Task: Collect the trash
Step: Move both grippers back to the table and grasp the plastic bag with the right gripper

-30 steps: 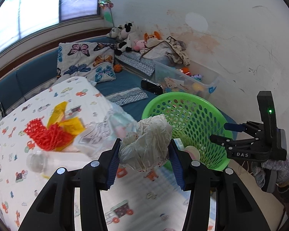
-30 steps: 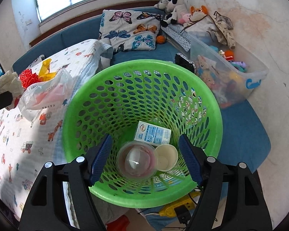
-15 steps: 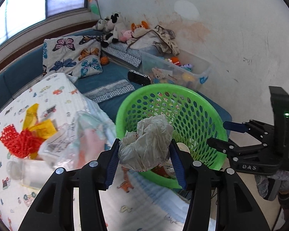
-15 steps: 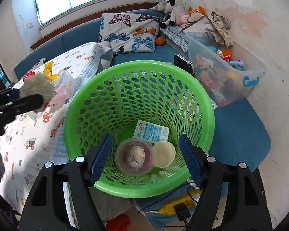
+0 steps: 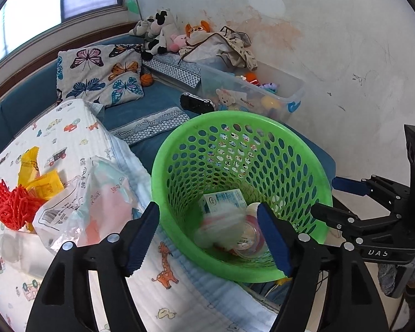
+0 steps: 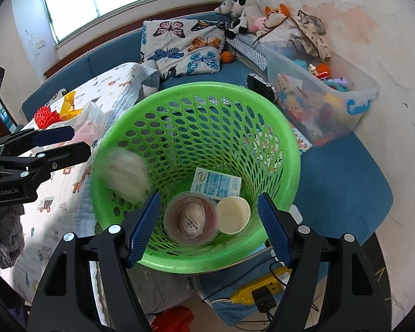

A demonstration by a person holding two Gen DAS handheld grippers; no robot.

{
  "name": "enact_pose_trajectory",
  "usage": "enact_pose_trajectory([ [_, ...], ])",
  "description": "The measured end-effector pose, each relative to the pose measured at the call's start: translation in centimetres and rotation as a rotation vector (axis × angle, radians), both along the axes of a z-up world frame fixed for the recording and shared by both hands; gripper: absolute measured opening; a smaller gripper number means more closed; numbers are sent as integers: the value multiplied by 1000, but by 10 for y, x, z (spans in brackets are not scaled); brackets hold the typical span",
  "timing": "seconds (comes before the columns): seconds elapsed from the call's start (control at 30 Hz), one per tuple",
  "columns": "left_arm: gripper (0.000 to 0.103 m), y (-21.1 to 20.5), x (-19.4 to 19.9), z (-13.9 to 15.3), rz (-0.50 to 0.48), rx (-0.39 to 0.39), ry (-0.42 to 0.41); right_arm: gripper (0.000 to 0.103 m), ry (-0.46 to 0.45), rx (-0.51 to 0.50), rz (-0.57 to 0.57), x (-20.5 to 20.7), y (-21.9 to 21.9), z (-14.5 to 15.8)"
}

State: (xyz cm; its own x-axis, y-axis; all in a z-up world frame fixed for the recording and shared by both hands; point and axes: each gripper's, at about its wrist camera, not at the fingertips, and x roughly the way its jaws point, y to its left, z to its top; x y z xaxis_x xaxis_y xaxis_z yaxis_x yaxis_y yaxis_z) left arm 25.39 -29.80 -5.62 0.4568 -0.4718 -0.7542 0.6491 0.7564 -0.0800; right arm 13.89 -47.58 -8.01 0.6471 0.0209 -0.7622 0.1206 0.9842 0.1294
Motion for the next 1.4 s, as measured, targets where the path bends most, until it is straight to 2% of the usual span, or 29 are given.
enact_pose_trajectory([
  [0.23,71,27,-5,9,37,-30,-7,73,-12,-3,18,-3,10,5],
  [0.77,71,144,-20,24,227,-87,-36,78,-56,-3,112,4,59,25],
  [1.03,71,196,-23,18,316,-79,-34,78,-60,14,187,24,93,29],
  [1.4,71,239,-26,10,401,-95,-13,78,-55,24,311,60,157,29],
])
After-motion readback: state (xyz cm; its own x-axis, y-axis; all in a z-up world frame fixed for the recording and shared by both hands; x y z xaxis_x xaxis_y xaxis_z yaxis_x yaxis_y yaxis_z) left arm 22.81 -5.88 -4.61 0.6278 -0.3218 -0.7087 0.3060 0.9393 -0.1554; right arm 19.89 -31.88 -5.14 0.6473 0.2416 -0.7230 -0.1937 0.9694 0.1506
